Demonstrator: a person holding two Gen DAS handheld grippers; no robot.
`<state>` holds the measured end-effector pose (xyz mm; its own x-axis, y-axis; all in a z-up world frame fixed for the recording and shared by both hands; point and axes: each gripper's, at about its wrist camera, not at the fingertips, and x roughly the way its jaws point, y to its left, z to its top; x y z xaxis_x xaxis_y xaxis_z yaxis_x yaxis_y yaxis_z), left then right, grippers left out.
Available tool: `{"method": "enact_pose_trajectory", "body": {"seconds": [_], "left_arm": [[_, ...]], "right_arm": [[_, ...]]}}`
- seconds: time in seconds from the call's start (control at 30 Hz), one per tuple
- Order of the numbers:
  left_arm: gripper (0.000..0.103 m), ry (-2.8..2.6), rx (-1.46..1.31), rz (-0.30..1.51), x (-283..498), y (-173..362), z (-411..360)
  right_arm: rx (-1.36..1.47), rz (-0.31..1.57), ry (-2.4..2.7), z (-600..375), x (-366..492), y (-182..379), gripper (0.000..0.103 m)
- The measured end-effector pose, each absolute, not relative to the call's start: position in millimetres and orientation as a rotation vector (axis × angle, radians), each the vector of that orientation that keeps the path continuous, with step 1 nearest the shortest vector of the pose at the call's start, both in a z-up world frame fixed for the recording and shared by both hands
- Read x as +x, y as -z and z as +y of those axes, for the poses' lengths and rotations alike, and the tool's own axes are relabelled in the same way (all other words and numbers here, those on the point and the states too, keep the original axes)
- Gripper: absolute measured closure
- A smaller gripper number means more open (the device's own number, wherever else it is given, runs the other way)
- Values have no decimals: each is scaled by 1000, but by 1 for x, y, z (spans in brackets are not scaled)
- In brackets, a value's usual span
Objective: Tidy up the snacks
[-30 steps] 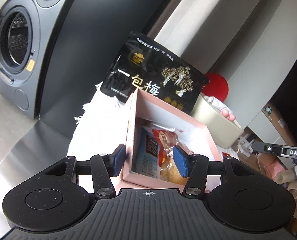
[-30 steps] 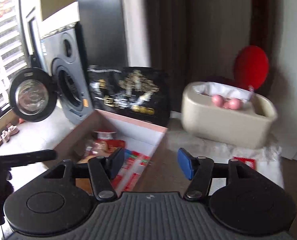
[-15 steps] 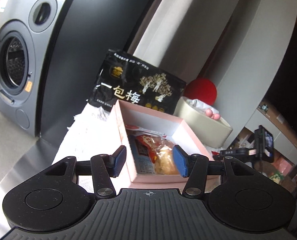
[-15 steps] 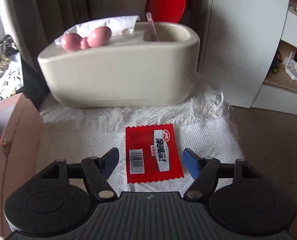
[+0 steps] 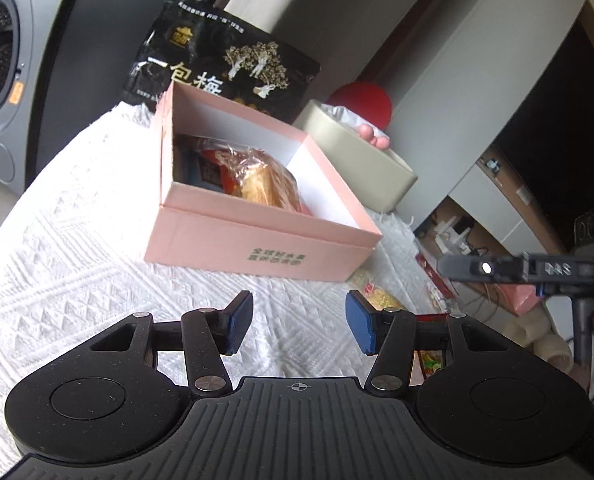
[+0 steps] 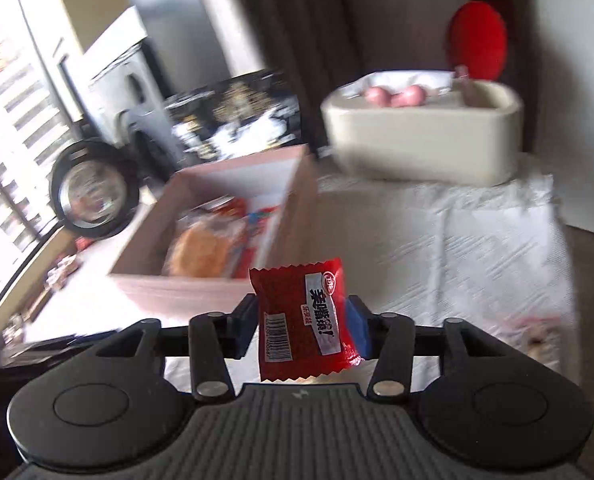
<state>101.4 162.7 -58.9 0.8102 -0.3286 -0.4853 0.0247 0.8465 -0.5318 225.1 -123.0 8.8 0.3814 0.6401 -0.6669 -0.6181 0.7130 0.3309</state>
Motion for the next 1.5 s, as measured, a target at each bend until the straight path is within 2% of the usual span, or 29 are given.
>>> {"method": "enact_pose_trajectory", "body": {"seconds": [0.03,0.37,0.43,0.47,0.7,0.87,1.03,1.17,1.5], "left_arm": [[47,197,-536,601,100,58,161],[47,281,-415,685,83,55,130],[47,329,-387,705,81,57,118],[47,345,-370,713,79,57,111],[47,414,-256,766,62,47,88],[47,497,-136,870,27,36,61],[47,486,6,962,-5,49,21],[50,426,106,972,-8,63,4],[45,397,201,920,-3,65,-10]], "right_arm": [[6,867,-840,-117,213,-10,39],[-227,810,-532,-149,187,38,35],[-246,762,-468,-167,177,44,23],[-230,764,-454,-176,173,44,22],[-7,808,-567,-218,146,28,22],[-87,767,-621,-203,107,20,22],[-73,739,-598,-202,91,19,22],[-67,715,-560,-208,84,19,22],[-46,710,-458,-226,85,38,22]]}}
